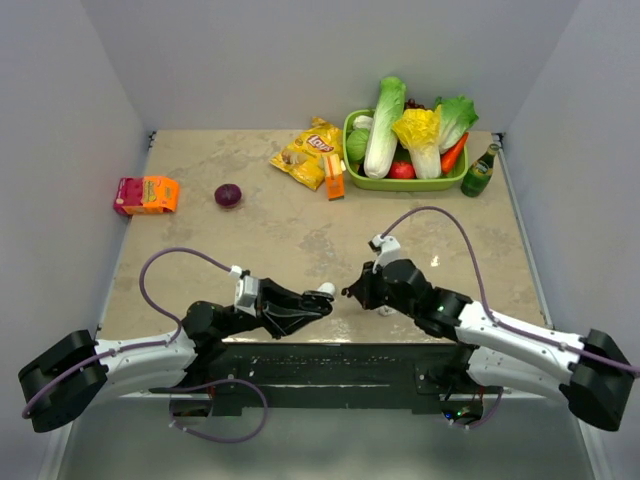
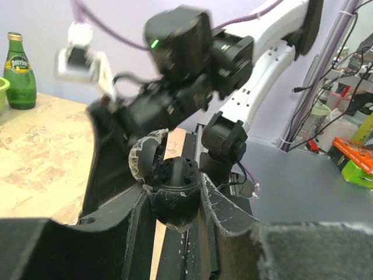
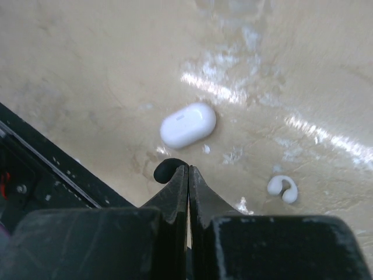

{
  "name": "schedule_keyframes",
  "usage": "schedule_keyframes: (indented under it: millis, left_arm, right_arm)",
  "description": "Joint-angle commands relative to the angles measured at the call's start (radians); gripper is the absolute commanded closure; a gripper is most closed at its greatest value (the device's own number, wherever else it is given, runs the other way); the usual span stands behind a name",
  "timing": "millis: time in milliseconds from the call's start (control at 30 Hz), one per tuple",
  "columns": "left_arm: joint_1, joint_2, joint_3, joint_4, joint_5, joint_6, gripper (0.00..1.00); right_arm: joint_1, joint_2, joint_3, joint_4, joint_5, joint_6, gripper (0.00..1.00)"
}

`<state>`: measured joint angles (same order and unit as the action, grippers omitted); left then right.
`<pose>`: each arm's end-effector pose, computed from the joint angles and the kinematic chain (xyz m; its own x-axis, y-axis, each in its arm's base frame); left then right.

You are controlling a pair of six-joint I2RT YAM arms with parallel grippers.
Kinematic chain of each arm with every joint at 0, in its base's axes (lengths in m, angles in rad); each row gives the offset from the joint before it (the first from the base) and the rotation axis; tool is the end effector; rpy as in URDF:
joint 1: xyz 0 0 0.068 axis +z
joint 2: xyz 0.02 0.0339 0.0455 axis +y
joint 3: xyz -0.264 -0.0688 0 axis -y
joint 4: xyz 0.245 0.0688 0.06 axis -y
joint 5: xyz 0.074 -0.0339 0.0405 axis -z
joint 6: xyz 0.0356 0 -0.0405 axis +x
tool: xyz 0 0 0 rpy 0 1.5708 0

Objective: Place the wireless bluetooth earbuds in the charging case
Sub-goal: Pick up the earbud from the center of the board, then place the earbud in the charging case.

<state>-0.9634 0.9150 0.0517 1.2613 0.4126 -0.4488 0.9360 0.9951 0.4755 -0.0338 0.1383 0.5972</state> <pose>0.0808 -0.1413 0.2169 -0.2186 -0.3819 -0.8980 0.9638 0.0595 -0.2599 0.1295 0.1675 0.2080 -0.6671 0.0334 -0.7442 -0.4267 0.8018 0.4185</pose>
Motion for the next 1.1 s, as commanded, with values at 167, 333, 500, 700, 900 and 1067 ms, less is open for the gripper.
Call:
schedule_keyframes:
  millis: [167, 333, 500, 700, 900, 1067]
  left_arm:
    - [0.000, 0.067, -0.089, 0.101, -0.179, 0.052, 1.00]
    - [0.023, 0.186, -0.021, 0.164, -0.195, 0.033, 1.00]
    - [0.060, 0.283, 0.052, 0.250, -0.163, -0.005, 1.00]
    - [0.074, 0.347, 0.134, 0.262, -0.123, -0.007, 1.00]
    - [0.089, 0.369, 0.175, 0.286, -0.107, -0.013, 1.00]
    - [0.106, 0.367, 0.210, 0.293, -0.109, -0.008, 1.00]
  right_arm:
    - [0.006, -0.199, 0.248, -0.213, 0.247, -0.186, 1.00]
    - [0.017, -0.230, 0.316, -0.229, 0.333, -0.290, 1.00]
    - [0.072, -0.251, 0.385, -0.235, 0.426, -0.356, 1.00]
    - [0.268, -0.208, 0.466, -0.250, 0.667, -0.444, 1.00]
    - [0.368, -0.177, 0.503, -0.200, 0.848, -0.546, 1.00]
    - [0.423, -0.173, 0.477, -0.134, 0.949, -0.593, 1.00]
